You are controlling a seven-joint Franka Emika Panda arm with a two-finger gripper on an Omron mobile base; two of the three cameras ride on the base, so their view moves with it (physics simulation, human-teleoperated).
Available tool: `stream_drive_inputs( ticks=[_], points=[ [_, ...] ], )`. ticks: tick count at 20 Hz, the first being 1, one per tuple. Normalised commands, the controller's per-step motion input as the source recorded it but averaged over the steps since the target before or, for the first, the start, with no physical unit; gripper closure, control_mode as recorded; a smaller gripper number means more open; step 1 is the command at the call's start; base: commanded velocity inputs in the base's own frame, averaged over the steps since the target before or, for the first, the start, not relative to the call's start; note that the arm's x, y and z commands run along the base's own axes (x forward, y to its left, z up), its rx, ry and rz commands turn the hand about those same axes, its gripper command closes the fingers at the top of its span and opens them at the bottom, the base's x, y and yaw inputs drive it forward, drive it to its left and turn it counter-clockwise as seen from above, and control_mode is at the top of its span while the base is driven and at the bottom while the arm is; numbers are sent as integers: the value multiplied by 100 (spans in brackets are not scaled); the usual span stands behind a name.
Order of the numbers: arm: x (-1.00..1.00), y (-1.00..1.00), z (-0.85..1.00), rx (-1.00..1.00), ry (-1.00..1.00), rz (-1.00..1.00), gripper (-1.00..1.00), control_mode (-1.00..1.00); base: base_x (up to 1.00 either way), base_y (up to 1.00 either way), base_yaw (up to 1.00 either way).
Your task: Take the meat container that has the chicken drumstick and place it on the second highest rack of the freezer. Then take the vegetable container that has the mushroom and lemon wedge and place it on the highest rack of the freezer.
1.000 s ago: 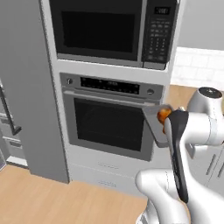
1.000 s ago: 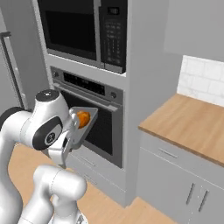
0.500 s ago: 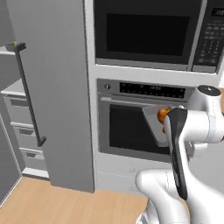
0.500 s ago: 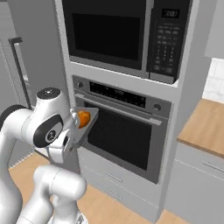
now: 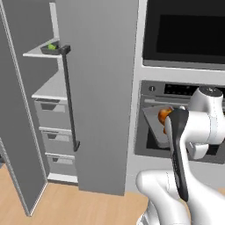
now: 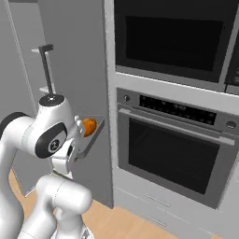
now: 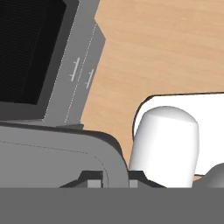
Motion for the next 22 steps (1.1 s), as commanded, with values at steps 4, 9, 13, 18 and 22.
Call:
stream_drive_inputs(
  ticks=[4,9,13,18,22],
  points=[
    [0,0,0,0,0,0,100,100,3,100,-16],
    [0,0,0,0,0,0,100,100,7,100,-14],
    [0,0,0,0,0,0,100,100,13,100,-7],
    [0,0,0,0,0,0,100,100,23,88,-2],
    [0,0,0,0,0,0,100,100,21,-7,-3]
  ],
)
